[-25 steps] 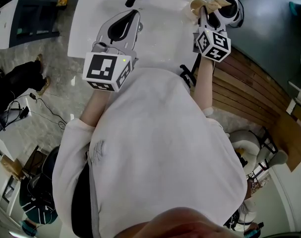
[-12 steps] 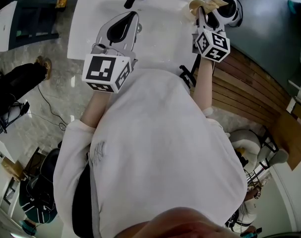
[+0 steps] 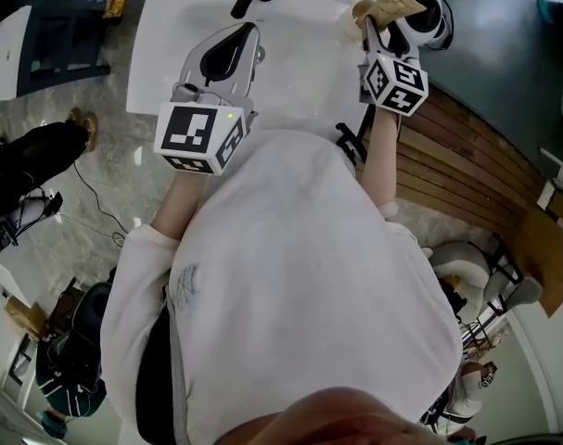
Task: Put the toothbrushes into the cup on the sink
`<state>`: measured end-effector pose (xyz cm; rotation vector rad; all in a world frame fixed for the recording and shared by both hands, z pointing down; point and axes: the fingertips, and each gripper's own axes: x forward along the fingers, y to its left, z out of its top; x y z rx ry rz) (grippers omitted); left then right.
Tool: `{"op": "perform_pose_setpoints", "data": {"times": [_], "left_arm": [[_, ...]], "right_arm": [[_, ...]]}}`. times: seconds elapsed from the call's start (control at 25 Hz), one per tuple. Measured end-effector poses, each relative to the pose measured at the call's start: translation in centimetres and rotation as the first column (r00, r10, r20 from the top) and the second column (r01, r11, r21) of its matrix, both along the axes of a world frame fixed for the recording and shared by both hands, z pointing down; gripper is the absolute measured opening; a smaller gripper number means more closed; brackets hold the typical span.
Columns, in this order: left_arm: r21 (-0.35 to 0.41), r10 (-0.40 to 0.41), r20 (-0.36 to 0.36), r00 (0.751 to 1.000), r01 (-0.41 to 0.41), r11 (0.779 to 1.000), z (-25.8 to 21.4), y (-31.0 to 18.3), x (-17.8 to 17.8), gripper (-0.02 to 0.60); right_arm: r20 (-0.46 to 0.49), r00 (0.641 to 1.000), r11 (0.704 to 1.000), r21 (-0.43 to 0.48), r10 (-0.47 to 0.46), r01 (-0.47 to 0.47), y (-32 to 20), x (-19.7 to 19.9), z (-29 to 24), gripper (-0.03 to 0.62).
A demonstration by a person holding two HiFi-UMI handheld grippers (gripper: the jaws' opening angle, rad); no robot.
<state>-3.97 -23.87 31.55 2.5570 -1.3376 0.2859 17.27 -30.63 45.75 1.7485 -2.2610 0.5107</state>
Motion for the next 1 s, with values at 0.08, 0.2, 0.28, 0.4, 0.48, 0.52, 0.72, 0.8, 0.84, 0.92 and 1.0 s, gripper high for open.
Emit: {"op": "perform_pose_setpoints", "data": {"times": [0.08,0.2,0.28,0.4,0.48,0.52,0.72,0.8,0.84,0.92,1.0], "left_arm": [[0.002,0.001,-0.001,1.0,-0.001,1.0,-0.14,0.04,0.03,-0.015],[0.006,0.002,-0.003,1.0,-0.001,1.0,-0.28,0.01,0.05,-0.015],[0.006,0.002,-0.004,1.0,-0.002,1.0,-0.26,0.01,0.05,-0.015],[0.008,0.002,-0.005,1.0,-0.002,1.0,-0.42,-0.01,-0.01,-0.015],[0.011,0.002,-0.005,1.0,-0.002,1.0,-0.53,0.0,-0.05,-0.015],[0.013,0.001,-0.005,1.0,-0.001,1.0,-0.56,0.03,-0.06,-0.015],[0.02,0.001,-0.007,1.0,-0.001,1.0,-0.77,0.2,-0.08,-0.015],[0.023,0.003,-0.008,1.0,-0.003,1.0,-0.94,0.28,-0.09,-0.015],[0.025,0.004,-0.008,1.0,-0.004,1.0,-0.99,0.32,-0.08,-0.015],[0.028,0.005,-0.009,1.0,-0.005,1.0,-1.01,0.44,-0.03,-0.015],[0.031,0.006,-0.011,1.0,-0.005,1.0,-1.02,0.59,-0.01,-0.015]], "right_arm": [[0.001,1.0,1.0,-0.006,0.003,-0.003,0.13,0.07,0.03,0.172],[0.0,1.0,1.0,-0.008,0.002,-0.002,0.16,0.09,0.01,0.176],[-0.001,1.0,1.0,-0.009,0.003,-0.003,0.12,0.05,0.03,0.178],[-0.001,1.0,1.0,-0.01,0.006,-0.006,0.1,0.0,-0.01,0.183],[-0.003,1.0,1.0,-0.012,0.009,-0.009,0.15,0.03,-0.05,0.184],[-0.003,1.0,1.0,-0.013,0.009,-0.009,0.2,0.05,-0.05,0.184],[-0.005,1.0,1.0,-0.015,0.017,-0.017,0.5,0.34,-0.13,0.186],[-0.004,1.0,1.0,-0.011,0.019,-0.019,0.61,0.45,-0.34,0.186],[-0.002,1.0,1.0,-0.01,0.019,-0.019,0.67,0.48,-0.42,0.186],[0.001,1.0,1.0,-0.007,0.017,-0.017,0.84,0.52,-0.49,0.186],[0.0,1.0,1.0,-0.004,0.016,-0.016,1.01,0.52,-0.57,0.186]]}}
